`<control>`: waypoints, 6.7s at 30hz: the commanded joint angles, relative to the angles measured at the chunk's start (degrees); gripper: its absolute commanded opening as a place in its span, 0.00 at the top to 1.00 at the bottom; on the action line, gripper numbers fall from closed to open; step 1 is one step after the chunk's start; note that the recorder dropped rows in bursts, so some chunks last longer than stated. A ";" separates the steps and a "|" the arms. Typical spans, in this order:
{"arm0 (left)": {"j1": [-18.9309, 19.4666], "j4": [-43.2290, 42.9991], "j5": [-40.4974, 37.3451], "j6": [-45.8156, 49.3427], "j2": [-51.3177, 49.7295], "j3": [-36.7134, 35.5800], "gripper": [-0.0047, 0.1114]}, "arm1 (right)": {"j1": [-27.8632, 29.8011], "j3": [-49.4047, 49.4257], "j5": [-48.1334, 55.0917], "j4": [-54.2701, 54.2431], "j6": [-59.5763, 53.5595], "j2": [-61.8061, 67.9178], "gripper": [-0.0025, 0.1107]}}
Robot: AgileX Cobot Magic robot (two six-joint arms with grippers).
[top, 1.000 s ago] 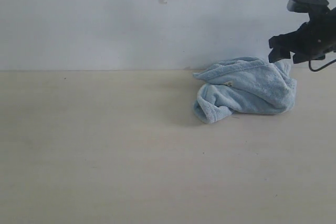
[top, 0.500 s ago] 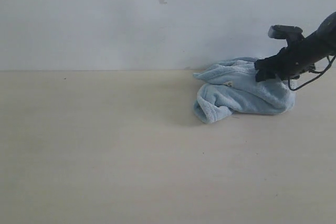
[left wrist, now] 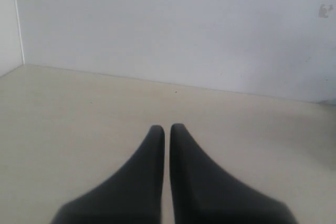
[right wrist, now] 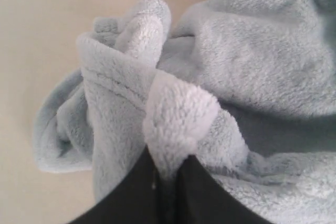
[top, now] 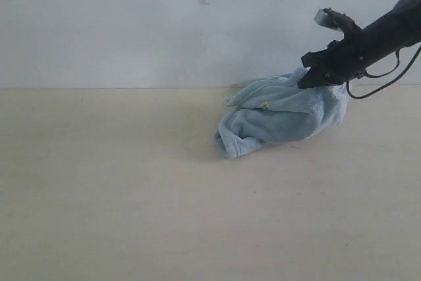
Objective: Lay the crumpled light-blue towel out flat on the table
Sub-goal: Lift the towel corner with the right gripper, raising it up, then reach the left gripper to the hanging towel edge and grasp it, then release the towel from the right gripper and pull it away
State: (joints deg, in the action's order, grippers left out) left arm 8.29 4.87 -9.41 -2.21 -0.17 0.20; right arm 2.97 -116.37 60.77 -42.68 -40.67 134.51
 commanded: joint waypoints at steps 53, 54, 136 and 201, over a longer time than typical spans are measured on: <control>3.17 -0.02 0.38 0.03 0.17 -0.20 0.93 | -7.50 63.74 -21.97 -10.97 -8.73 -54.08 0.98; 3.17 -0.02 0.38 0.03 0.17 -0.20 0.93 | -7.50 63.74 -21.97 -10.97 -8.73 -54.08 0.98; -0.97 95.08 -58.54 124.42 -87.78 35.55 0.42 | -7.57 63.74 9.19 -44.48 -46.17 -53.96 0.98; -3.88 73.18 -34.68 95.34 -53.83 43.19 0.93 | -7.57 63.74 -22.66 -18.67 -26.29 -53.86 0.46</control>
State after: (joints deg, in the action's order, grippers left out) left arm 4.18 85.01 -46.06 100.71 -56.42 43.17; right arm -4.72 -52.67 41.20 -67.78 -73.55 80.87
